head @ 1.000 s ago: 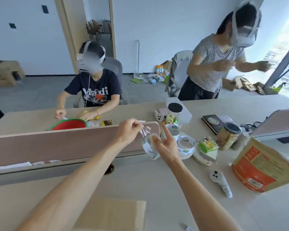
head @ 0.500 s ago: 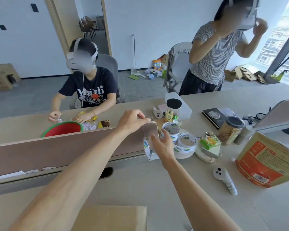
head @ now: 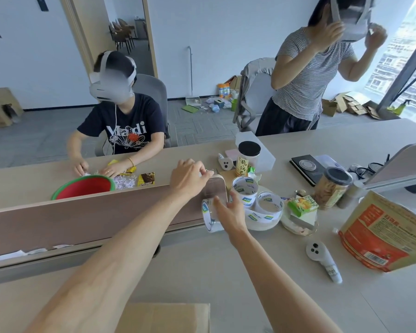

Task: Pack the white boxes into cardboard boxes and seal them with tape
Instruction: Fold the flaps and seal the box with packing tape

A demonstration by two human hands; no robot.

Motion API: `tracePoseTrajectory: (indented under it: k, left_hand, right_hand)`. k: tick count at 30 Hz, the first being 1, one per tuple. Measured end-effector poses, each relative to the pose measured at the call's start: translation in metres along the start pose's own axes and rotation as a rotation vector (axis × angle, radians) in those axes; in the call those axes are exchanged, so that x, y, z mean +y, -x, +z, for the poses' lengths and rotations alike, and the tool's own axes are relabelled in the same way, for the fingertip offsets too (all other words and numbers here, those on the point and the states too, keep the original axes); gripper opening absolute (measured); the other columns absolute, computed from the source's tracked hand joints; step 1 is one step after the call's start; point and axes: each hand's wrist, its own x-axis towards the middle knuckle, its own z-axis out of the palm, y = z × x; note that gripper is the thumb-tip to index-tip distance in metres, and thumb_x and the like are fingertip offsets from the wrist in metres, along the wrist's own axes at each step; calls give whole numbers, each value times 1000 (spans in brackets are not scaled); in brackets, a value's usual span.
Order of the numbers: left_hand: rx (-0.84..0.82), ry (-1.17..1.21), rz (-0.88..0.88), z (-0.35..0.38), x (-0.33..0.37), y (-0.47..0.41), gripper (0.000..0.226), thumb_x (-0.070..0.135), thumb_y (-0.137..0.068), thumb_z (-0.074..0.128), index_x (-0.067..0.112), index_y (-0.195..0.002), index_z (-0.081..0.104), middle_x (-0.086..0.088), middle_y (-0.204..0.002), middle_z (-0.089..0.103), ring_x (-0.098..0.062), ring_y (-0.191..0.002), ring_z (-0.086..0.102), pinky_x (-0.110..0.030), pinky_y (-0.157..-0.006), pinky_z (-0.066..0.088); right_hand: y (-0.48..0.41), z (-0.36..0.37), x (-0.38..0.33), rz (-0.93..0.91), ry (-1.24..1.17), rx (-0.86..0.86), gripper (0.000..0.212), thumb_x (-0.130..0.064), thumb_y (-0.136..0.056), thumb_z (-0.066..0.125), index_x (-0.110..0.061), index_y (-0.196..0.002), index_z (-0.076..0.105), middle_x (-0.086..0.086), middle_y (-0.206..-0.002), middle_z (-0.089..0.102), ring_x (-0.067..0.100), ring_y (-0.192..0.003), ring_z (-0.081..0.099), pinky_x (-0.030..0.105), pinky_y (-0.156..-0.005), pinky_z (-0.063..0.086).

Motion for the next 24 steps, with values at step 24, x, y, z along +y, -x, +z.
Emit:
tracePoseTrajectory:
  k: [24]
  left_hand:
    - [20,506,22,-5,-28,250,36,7,-90,44,15,-121,62,3,-118,62,-18,-115,53,-30,-94,42]
  right_hand:
    - [146,-62,15,-287,478,-18,22,-25,-99,53,-18,-113,69,-5,-98,65,11,-94,59,20,-83,41]
